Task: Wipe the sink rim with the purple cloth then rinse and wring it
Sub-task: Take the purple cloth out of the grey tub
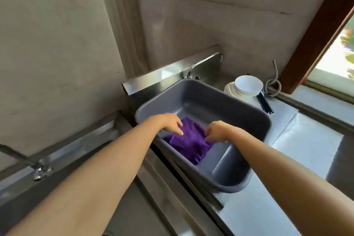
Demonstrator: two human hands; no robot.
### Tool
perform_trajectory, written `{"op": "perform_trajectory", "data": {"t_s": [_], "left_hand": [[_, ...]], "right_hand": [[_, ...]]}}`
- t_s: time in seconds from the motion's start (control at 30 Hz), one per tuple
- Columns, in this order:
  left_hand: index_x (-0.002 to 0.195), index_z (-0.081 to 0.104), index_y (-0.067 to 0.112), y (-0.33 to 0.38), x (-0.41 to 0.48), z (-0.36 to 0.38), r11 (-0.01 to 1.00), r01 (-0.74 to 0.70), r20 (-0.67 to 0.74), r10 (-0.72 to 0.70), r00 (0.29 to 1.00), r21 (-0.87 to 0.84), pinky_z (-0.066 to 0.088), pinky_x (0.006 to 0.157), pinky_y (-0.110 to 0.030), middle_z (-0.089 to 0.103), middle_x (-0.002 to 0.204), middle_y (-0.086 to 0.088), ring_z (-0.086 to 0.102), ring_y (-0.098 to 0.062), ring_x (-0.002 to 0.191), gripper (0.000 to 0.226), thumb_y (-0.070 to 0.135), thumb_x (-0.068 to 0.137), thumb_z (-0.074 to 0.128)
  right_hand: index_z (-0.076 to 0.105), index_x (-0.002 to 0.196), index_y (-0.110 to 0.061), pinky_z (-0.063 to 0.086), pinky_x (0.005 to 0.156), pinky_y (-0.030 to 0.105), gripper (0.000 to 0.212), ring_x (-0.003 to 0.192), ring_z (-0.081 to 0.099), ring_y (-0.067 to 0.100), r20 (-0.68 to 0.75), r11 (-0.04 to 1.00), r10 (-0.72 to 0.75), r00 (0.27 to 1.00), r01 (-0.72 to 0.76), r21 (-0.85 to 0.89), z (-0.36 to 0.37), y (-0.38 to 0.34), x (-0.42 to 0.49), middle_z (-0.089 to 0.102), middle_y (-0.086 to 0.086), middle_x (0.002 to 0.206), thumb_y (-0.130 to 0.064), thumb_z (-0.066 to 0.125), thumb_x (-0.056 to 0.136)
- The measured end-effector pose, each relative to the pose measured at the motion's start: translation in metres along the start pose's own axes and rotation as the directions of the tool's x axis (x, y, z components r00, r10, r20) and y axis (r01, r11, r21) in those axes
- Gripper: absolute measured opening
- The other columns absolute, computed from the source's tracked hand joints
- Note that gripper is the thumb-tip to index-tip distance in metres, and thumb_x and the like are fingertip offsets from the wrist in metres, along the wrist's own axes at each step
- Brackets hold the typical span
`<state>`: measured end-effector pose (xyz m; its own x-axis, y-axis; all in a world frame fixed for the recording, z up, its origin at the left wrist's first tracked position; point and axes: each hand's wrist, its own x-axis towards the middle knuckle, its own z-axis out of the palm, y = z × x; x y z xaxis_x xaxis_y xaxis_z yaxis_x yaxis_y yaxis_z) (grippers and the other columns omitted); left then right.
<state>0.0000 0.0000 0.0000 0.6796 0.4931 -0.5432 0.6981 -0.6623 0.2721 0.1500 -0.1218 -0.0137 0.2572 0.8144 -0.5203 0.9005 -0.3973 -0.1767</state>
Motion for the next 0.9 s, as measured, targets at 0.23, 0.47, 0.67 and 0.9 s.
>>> {"op": "perform_trajectory", "data": {"t_s": [0.23,0.47,0.67,0.9], "left_hand": [[0.144,0.022,0.006,0.016,0.038,0.022,0.993,0.113,0.041,-0.115,0.993,0.045,0.039,0.079,-0.030,0.043,0.141,-0.013,0.052,-0.030,0.117,0.071,0.038,0.090,0.054],[0.115,0.051,0.004,0.016,0.055,0.028,0.980,0.180,0.016,-0.180,0.984,-0.090,0.046,0.079,-0.033,0.056,0.112,-0.015,0.058,-0.030,0.100,0.040,0.034,0.089,0.056],[0.142,0.029,0.016,0.002,0.057,0.014,0.914,0.167,0.015,-0.174,0.985,-0.370,0.052,0.077,-0.033,0.060,0.099,-0.012,0.058,-0.021,0.082,0.075,0.003,0.079,0.068],[0.131,0.051,0.017,0.001,0.024,-0.025,0.886,-0.329,-0.270,0.246,0.931,-0.328,0.028,0.100,-0.015,0.041,0.144,-0.002,0.037,-0.012,0.131,0.053,0.008,0.081,0.067]], "right_hand": [[0.059,0.107,-0.002,0.039,0.069,0.029,0.039,0.097,0.056,0.032,-0.077,0.972,0.199,0.977,-0.186,0.143,0.038,0.027,0.039,0.056,0.018,0.117,-0.032,0.062,0.084],[0.048,0.066,-0.005,0.044,0.048,0.025,0.014,0.069,0.059,0.031,-0.075,0.867,0.294,0.953,-0.232,0.442,0.040,0.015,0.055,0.056,0.012,0.072,-0.010,0.056,0.076],[0.047,0.080,-0.016,0.046,0.057,0.030,0.026,0.064,0.049,0.017,-0.091,0.431,0.224,0.970,-0.015,0.902,0.009,0.003,0.041,0.049,0.005,0.073,0.009,0.052,0.077],[0.062,0.089,-0.019,0.046,0.053,0.018,0.019,0.067,0.056,0.014,-0.244,0.571,-0.140,0.959,0.280,0.771,-0.052,-0.002,-0.006,0.061,0.006,0.081,-0.001,0.060,0.086]]}}
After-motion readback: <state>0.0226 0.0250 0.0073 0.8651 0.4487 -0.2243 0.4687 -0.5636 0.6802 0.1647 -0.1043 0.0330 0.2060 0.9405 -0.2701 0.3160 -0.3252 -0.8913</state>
